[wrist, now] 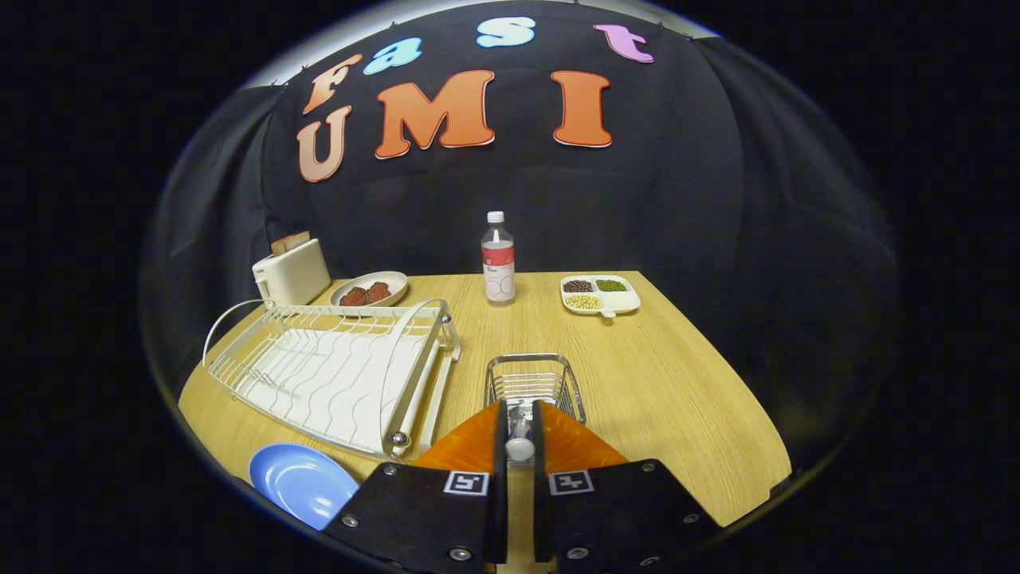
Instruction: Take the plate from the dish rack, then take the spoon from the basket and place it into the plate.
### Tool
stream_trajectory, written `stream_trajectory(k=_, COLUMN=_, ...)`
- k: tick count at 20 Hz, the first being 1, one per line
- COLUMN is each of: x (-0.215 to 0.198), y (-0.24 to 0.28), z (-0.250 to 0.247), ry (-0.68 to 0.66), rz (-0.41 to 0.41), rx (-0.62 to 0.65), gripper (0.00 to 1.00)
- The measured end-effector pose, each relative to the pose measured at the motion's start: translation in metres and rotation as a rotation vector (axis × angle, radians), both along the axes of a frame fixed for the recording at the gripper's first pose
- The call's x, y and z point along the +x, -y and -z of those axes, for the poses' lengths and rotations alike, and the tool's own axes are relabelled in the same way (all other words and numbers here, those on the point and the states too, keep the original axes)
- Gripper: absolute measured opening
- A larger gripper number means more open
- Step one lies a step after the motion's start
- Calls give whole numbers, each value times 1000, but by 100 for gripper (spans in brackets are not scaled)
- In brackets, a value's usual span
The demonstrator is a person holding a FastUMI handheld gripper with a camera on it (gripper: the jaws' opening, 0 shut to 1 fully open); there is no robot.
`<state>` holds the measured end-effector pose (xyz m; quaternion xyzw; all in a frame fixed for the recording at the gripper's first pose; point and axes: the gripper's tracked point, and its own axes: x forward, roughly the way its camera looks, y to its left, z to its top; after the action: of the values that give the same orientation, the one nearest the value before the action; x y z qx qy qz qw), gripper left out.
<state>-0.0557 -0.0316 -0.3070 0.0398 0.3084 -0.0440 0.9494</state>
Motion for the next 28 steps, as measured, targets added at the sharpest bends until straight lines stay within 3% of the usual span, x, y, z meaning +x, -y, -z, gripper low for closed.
stream_trajectory(k=6, x=15, y=12, z=-38, ry=9, rz=18, rx=22, gripper=9)
stream_trajectory(k=11, x=2, y=15, z=-87, ry=39, rz=-23, rx=13, gripper=9)
stream_trajectory(k=14, x=-13, y=-5, z=-112, ry=54, rz=-98, rx=49, gripper=9)
stream_trajectory(k=18, x=-42, y=-74, z=-127, ry=39, rz=-260, rx=217, gripper=9)
stream_trajectory(k=24, x=-81, y=-142, z=-111, ry=-23, rz=-483, rx=212, gripper=9)
stream_trajectory(k=28, x=-97, y=-174, z=-83, ry=-74, rz=-591, rx=187, gripper=9)
